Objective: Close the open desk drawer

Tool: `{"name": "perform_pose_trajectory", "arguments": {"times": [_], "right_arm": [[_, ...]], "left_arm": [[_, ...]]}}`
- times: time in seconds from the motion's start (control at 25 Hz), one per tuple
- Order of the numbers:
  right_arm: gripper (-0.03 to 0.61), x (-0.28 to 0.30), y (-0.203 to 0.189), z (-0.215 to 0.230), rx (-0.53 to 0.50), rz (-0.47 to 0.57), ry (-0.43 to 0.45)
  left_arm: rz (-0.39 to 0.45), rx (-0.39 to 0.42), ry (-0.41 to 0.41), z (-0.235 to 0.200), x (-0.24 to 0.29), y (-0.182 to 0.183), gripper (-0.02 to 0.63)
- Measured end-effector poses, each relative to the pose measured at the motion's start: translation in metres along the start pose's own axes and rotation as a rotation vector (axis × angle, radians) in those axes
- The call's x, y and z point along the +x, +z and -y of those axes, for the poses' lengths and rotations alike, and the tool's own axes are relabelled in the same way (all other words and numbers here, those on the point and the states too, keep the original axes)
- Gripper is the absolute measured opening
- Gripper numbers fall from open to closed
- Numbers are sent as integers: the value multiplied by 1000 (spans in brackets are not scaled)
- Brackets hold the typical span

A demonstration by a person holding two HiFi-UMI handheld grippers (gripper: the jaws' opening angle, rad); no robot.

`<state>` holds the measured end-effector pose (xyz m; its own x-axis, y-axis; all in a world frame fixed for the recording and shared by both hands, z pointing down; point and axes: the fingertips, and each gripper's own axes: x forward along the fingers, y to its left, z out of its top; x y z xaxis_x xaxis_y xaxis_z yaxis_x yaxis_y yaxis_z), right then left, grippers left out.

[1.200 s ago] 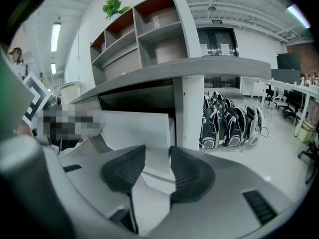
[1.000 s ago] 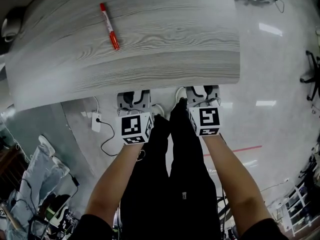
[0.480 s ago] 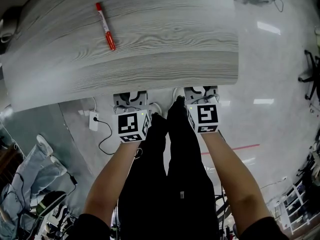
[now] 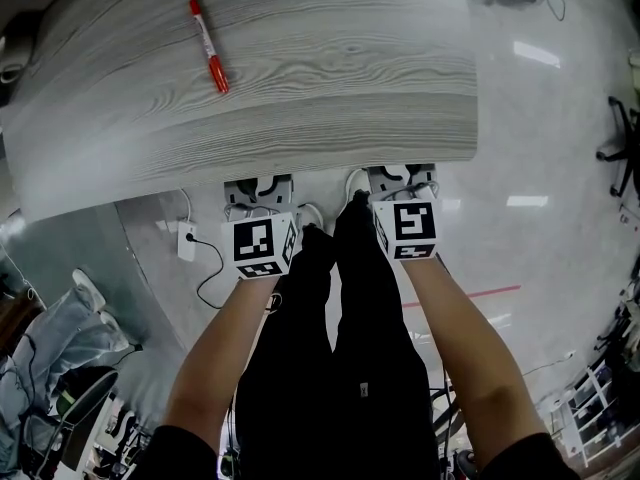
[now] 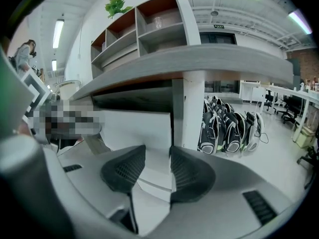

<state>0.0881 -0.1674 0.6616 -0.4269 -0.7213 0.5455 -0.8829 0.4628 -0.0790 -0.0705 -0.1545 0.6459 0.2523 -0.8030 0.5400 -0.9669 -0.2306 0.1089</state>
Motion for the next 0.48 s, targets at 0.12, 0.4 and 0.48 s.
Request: {"name": "perform_pose_trajectory", "arguments": {"times": [0.12,0.4,0.48], "right_arm": [[164,-3,1,2,1,10,-6],[164,-5,-2,0,-28,-8,24],[164,-9,-2,-1,-27,-7,30]], "left_arm": [[4,-1,6,3,-1,2,155],[-16,-19,21,2,-4,-3,155],[-20,-20,20,4,-6,-2,155]]}}
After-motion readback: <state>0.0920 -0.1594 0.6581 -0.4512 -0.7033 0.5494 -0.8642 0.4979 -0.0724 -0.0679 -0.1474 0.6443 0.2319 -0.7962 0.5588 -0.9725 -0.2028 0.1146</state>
